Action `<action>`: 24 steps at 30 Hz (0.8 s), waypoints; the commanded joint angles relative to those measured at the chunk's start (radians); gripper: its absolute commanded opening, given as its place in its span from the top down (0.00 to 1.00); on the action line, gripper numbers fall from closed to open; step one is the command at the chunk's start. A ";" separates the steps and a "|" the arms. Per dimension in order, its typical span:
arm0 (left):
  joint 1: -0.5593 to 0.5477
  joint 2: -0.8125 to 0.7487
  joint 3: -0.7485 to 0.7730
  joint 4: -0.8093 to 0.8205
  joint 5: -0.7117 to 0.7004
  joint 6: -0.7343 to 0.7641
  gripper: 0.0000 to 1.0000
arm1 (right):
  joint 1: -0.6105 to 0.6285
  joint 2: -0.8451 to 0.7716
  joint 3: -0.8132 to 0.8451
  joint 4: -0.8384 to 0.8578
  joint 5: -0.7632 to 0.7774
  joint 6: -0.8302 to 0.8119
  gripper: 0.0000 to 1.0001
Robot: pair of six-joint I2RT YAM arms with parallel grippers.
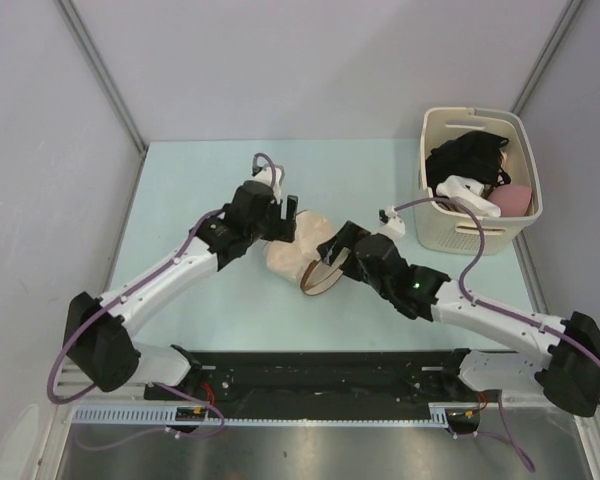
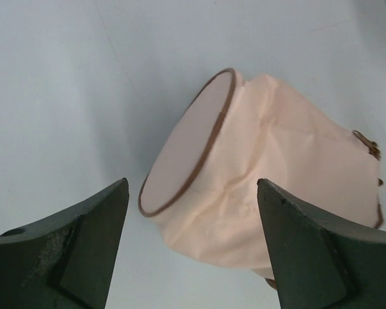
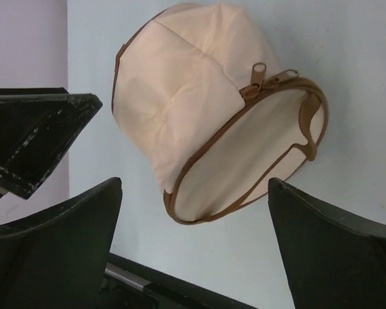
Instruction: Unzip the laundry bag and remove the bra
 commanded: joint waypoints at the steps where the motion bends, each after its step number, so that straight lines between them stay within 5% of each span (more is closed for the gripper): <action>1: 0.059 0.043 0.066 -0.015 0.056 0.116 0.15 | 0.015 0.062 0.040 0.079 0.117 0.192 0.00; 4: 0.084 0.009 0.049 -0.010 0.092 0.093 0.15 | 0.013 0.108 0.051 0.093 0.140 0.189 0.03; 7: 0.098 -0.025 0.020 0.005 0.113 0.076 0.15 | 0.009 0.162 0.067 0.136 0.139 0.118 0.16; 10: 0.115 -0.048 0.023 -0.014 0.116 0.065 0.15 | 0.007 0.215 0.099 0.160 0.127 0.029 0.36; 14: 0.118 -0.083 0.017 -0.042 0.142 0.099 0.15 | -0.002 0.242 0.139 0.209 0.007 -0.160 0.83; 16: 0.121 -0.097 0.019 -0.070 0.128 0.108 0.15 | -0.010 0.237 0.155 0.199 -0.024 -0.225 0.97; 20: 0.138 -0.127 0.045 -0.113 0.114 0.111 0.15 | -0.019 0.167 0.177 0.191 -0.131 -0.520 1.00; 24: 0.152 -0.150 0.068 -0.117 0.195 0.108 0.15 | -0.008 0.098 0.175 0.216 -0.281 -1.070 1.00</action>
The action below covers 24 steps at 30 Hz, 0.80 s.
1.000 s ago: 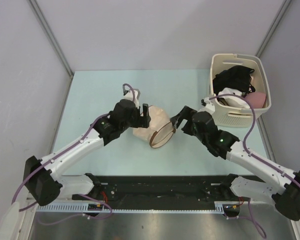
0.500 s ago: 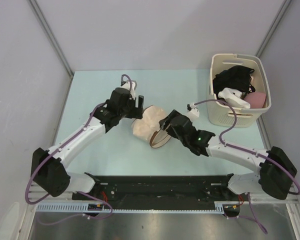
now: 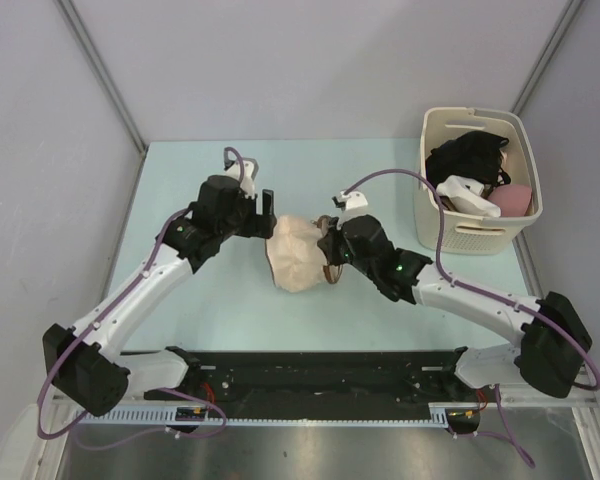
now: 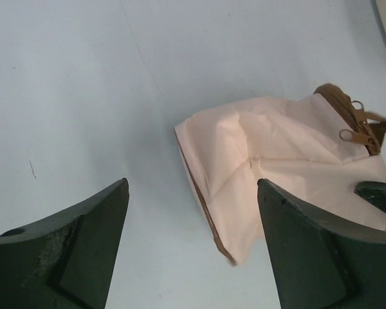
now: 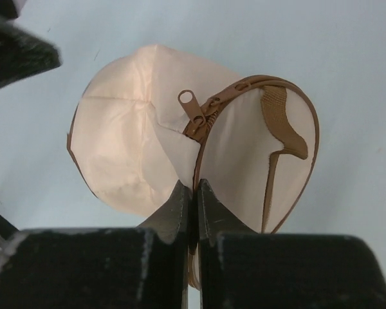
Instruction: Unzip the laundry bag and remove the bra
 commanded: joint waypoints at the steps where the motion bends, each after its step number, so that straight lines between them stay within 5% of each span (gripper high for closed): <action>1: 0.017 -0.049 0.054 -0.026 0.108 0.032 0.15 | 0.017 -0.113 0.055 0.073 -0.108 -0.624 1.00; 7: 0.019 -0.069 0.073 0.005 0.354 0.061 0.15 | 0.013 -0.148 0.052 -0.001 -0.126 -0.980 1.00; 24: 0.019 -0.060 0.130 0.034 0.933 0.083 0.27 | -0.205 -0.326 0.024 -0.119 -0.728 -1.066 1.00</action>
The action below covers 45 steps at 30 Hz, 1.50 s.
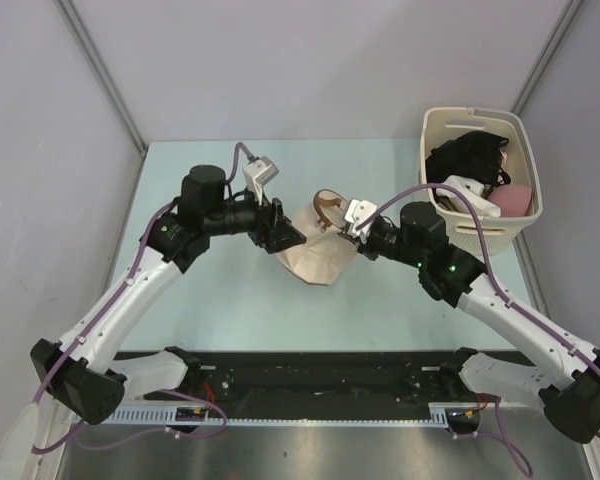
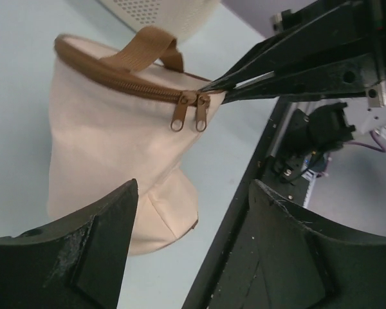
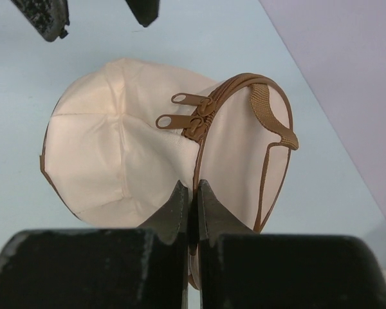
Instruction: Unzip the laundry bag and remove the bra
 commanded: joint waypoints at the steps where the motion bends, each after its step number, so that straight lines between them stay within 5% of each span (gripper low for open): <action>1: 0.004 0.004 0.041 0.037 0.195 0.001 0.30 | -0.017 -0.050 0.018 -0.031 -0.179 -0.046 1.00; 14: -0.065 0.155 0.120 0.017 0.226 -0.046 0.54 | -0.022 -0.068 0.018 -0.100 -0.160 -0.077 1.00; 36: -0.093 0.228 0.051 0.097 0.225 -0.073 0.48 | -0.031 -0.088 0.018 -0.095 -0.185 -0.063 1.00; 42: -0.094 0.225 0.010 0.202 0.305 -0.131 0.57 | -0.036 -0.090 0.018 -0.095 -0.197 -0.052 1.00; 45: -0.093 0.224 0.012 0.229 0.321 -0.159 0.69 | -0.034 -0.084 0.020 -0.100 -0.209 -0.049 1.00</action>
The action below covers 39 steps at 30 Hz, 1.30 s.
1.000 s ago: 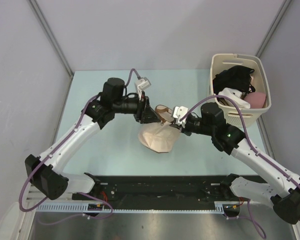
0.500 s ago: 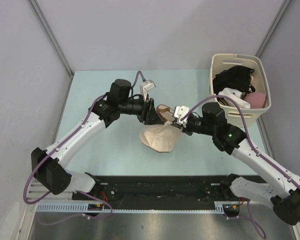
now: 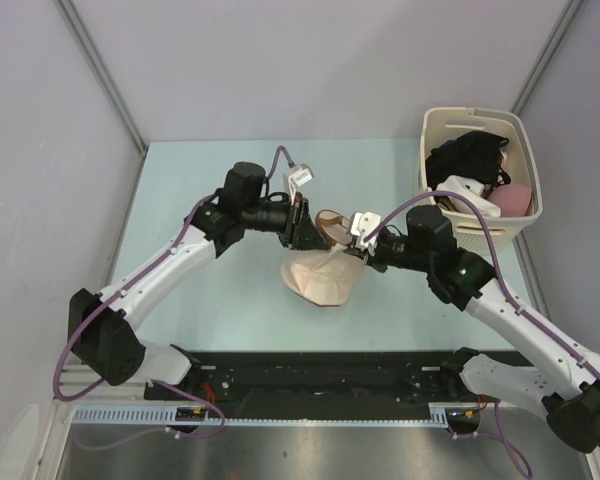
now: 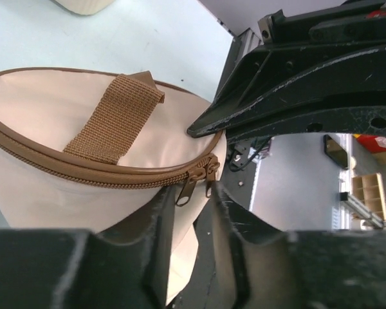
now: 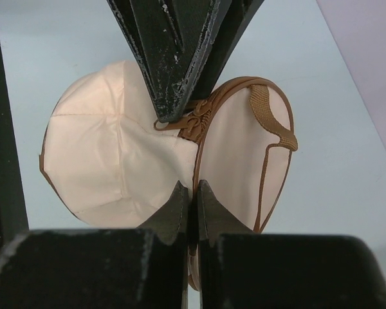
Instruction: Unzip the laundry bag and remove the bra
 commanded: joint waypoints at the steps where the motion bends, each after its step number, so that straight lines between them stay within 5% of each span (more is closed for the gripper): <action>1: -0.009 -0.001 0.002 0.089 0.109 -0.038 0.77 | 0.001 -0.026 0.018 0.073 -0.051 0.009 1.00; 8: -0.007 -0.015 0.005 0.066 0.072 -0.025 0.99 | -0.002 -0.021 0.018 0.054 -0.048 -0.001 1.00; 32: 0.135 -0.085 0.002 -0.032 -0.029 0.054 1.00 | -0.059 -0.165 -0.049 -0.070 -0.017 -0.024 1.00; 39: 0.283 -0.081 -0.093 0.112 -0.007 -0.083 1.00 | -0.065 -0.223 -0.117 -0.043 0.011 0.028 1.00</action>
